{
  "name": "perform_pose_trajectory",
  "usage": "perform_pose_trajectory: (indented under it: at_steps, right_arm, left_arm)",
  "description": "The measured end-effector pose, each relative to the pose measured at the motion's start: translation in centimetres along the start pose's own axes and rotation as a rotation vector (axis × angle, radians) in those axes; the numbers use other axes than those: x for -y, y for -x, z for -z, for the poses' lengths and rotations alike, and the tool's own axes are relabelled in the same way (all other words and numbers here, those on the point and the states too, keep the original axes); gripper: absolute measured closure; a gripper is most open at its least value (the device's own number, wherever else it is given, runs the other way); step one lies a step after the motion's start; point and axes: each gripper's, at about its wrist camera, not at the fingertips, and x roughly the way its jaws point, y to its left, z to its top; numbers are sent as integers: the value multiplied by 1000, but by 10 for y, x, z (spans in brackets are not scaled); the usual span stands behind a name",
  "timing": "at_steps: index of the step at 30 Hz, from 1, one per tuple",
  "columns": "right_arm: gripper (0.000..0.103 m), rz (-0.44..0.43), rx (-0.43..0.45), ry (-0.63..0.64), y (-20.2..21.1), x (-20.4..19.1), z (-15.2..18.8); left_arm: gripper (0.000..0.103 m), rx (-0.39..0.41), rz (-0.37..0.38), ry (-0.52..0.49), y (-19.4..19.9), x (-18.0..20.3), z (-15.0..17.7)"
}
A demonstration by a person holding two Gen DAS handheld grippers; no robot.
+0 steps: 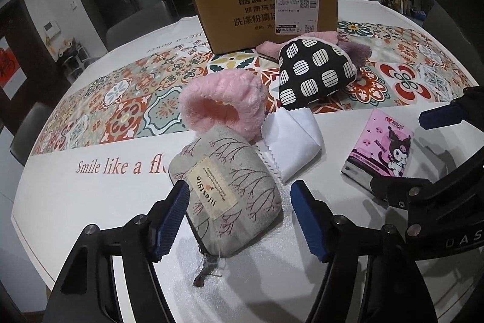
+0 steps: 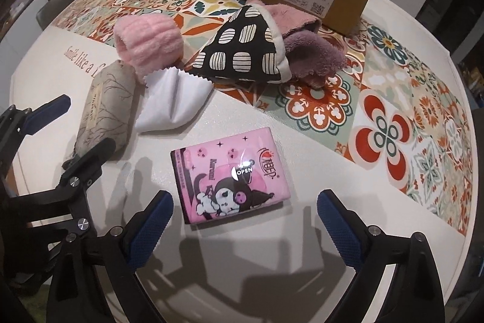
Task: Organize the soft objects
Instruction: 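Grasp the beige floral pouch with the left tool while the right tool grasps the pink Kuromi tissue pack, then lift the pouch with the left tool while the right tool carries the tissue pack over the box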
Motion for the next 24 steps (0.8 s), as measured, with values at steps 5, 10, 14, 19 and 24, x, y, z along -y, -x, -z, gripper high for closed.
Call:
perform_pose_trajectory:
  at_steps: [5, 10, 14, 19, 24]
  right_arm:
    - [11, -8, -1, 6, -6, 0, -3]
    - [17, -24, -2, -2, -11, -1, -5]
    - [25, -44, -4, -18, -11, -3, -5]
    - [26, -31, -2, -47, -10, -3, -3]
    - [26, -34, 13, -73, -2, -6, -1]
  left_arm:
    - [44, -15, -7, -21, -8, 7, 0]
    - [61, -39, 3, -22, -14, 11, 4]
    - [73, -46, 3, 9, -12, 6, 4]
    - [86, -77, 32, 63, -12, -6, 4]
    - [89, -57, 85, 120, -1, -20, 0]
